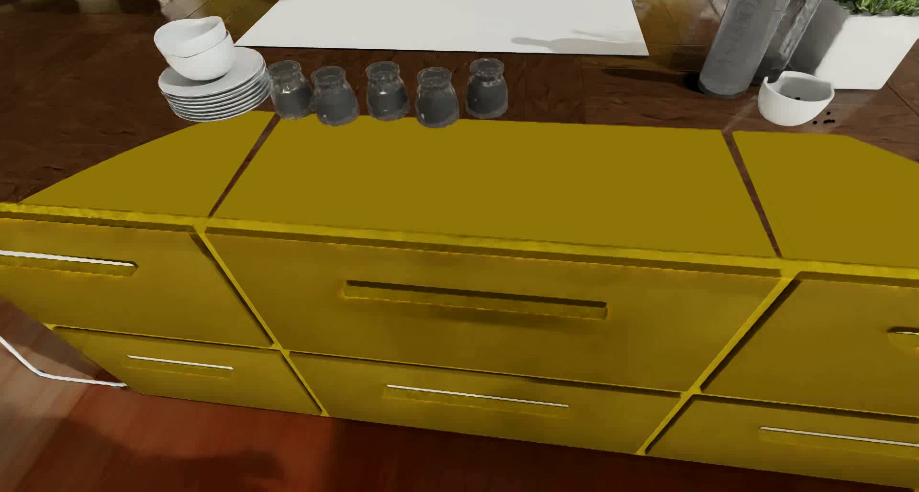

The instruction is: Walk to the corner

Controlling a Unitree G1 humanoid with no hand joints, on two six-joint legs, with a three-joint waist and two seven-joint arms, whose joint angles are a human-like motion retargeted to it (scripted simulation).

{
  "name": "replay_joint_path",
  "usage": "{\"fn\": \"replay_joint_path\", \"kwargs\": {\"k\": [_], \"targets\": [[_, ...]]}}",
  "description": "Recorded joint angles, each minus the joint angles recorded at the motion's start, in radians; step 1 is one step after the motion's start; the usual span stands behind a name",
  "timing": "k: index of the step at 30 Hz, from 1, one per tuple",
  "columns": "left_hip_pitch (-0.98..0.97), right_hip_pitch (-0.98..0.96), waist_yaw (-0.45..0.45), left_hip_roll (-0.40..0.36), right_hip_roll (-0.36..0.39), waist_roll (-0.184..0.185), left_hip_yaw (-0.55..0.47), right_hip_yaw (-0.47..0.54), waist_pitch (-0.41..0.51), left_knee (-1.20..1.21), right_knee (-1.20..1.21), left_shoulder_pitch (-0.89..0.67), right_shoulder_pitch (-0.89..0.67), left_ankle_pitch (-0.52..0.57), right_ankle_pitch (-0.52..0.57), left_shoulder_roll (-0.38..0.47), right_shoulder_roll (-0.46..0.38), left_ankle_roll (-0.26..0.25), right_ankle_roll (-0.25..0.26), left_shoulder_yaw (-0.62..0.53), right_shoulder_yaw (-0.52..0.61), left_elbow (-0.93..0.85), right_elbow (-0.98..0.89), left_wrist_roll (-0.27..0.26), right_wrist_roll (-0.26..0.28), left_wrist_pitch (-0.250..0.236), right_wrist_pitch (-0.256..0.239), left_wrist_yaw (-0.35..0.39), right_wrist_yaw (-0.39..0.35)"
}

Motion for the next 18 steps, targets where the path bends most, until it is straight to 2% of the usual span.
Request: {"fn": "replay_joint_path", "kwargs": {"k": [6,18], "targets": [[0.018,0.028,0.001,0.002,0.004,0.002,0.0,0.0,0.001,-0.009,-0.016,-0.019,-0.016,0.0,-0.013,0.0,0.003,0.0,0.0,-0.04,0.068,-0.013,0.009,0.0,0.0,0.0,0.0,0.0,0.0],[0.015,0.024,-0.002,0.001,0.004,-0.001,0.0,0.0,-0.002,-0.014,-0.015,-0.018,-0.014,0.001,-0.013,-0.004,0.004,0.0,0.0,-0.043,0.058,0.006,0.015,0.0,0.0,0.0,0.0,0.0,0.0]]}}
